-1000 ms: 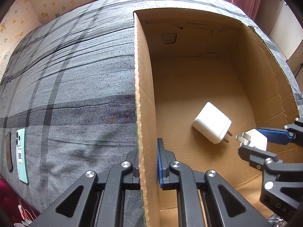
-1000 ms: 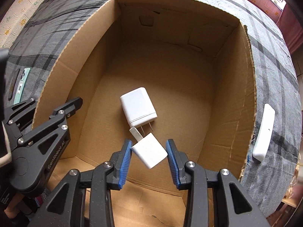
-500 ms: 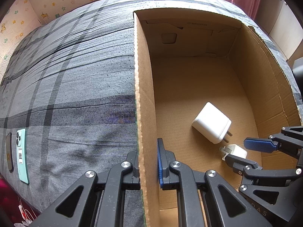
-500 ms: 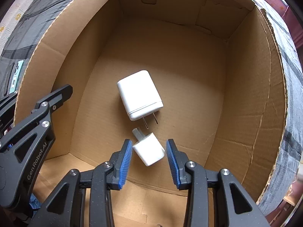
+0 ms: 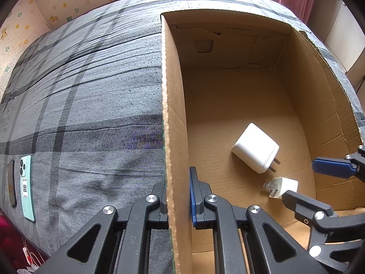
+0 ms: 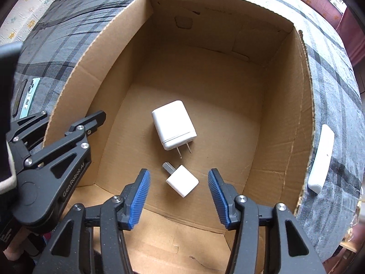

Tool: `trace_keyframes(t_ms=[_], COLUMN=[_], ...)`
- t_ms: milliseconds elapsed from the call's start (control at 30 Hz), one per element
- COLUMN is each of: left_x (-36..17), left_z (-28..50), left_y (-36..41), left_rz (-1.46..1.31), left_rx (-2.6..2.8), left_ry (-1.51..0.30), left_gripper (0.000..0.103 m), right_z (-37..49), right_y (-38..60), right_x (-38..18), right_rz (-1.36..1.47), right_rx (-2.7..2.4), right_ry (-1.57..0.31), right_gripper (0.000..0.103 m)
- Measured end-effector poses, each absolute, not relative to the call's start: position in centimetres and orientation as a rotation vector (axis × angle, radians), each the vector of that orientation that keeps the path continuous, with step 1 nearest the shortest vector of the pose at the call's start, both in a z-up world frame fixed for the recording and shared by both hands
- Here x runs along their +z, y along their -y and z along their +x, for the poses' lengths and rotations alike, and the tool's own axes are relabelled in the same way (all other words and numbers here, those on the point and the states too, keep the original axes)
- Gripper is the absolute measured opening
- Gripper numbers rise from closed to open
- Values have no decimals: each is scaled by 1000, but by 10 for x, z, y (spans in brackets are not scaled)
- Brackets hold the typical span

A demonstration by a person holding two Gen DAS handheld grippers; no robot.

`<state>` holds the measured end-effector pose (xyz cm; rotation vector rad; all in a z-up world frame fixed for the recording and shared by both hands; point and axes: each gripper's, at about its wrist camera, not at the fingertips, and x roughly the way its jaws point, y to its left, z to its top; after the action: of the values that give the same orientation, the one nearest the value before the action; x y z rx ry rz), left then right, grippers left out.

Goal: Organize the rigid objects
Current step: 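Move the right tool out of the box to the mint tube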

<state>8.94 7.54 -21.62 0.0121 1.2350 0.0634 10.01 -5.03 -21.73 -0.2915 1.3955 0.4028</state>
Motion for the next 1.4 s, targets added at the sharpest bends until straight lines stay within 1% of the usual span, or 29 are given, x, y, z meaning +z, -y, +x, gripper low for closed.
trace_keyframes(t_ms=[33,267,400,633,900,1133,1400], left_x=[-216,-216,-216,-216,-216,-216,-215], left_z=[89,89,89,89,90,90,89], left_y=[-75,-76,-74,-75,-75,-75,-74], left_rz=[12,13,20,11,15,13,12], left_rx=[64,67,70,67,65,65,67], left_ry=[-1235,-1236,-1236,-1237,-1236,-1236,-1235], left_gripper=[12,12,12,12,12,12,12], right_z=[99,94,97,97,100,95,91], right_y=[53,65,69,98,148,187,224], right_x=[-212,-173,-155,-122,-105,-116,-150], right_rz=[-286,-259,-229,-169,-136,-96,-31], right_rx=[399,400,383,319,204,120,25], right_ry=[-1384,-1295,-1262,-1205,-1160,-1175,-1224], right_gripper=[62,88,100,101,101,101,101])
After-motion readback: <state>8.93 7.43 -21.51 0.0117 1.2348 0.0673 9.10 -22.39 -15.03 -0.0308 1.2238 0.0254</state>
